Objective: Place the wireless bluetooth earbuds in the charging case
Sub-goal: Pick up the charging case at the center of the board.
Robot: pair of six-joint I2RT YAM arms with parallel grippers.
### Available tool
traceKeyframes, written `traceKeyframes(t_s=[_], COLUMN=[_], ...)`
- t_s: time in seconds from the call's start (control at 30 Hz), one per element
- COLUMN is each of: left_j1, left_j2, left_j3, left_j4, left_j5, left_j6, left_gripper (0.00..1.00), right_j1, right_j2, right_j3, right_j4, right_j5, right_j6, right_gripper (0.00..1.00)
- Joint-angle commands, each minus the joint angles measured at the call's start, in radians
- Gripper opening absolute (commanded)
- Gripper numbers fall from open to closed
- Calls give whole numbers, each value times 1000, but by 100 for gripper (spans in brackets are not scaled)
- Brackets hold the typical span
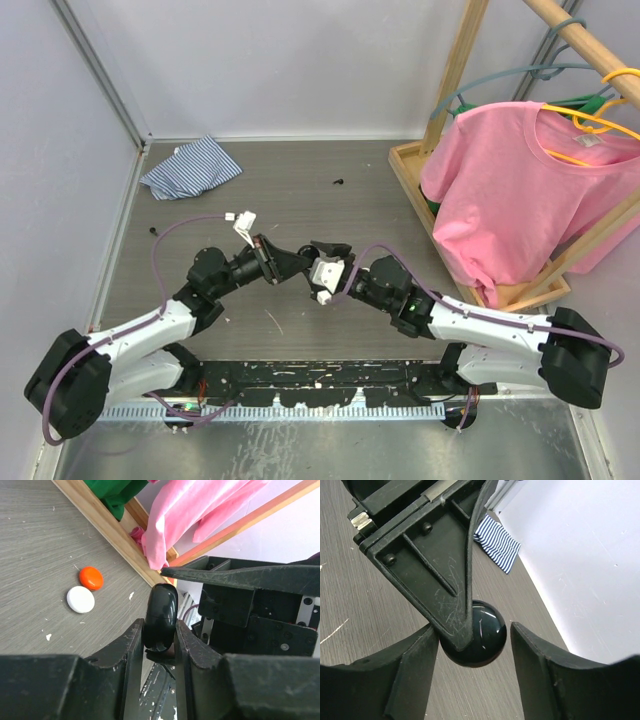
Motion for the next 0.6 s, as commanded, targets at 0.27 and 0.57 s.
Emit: traceKeyframes(t_s=[0.27, 0.57], left_j1=[-2, -3], left_j2=[-82, -110], left_j3=[-96, -141], left_j4=[117, 240], left_j5=[-69, -48], left_j6=[375, 557], left_gripper=[10, 5], right_j1=[4, -26], right_j2=[-161, -198], right_j3=[48, 186], right_j4=[-144, -399], right_j5=[-30, -112], right_j6=[64, 172], right_gripper=[83, 87])
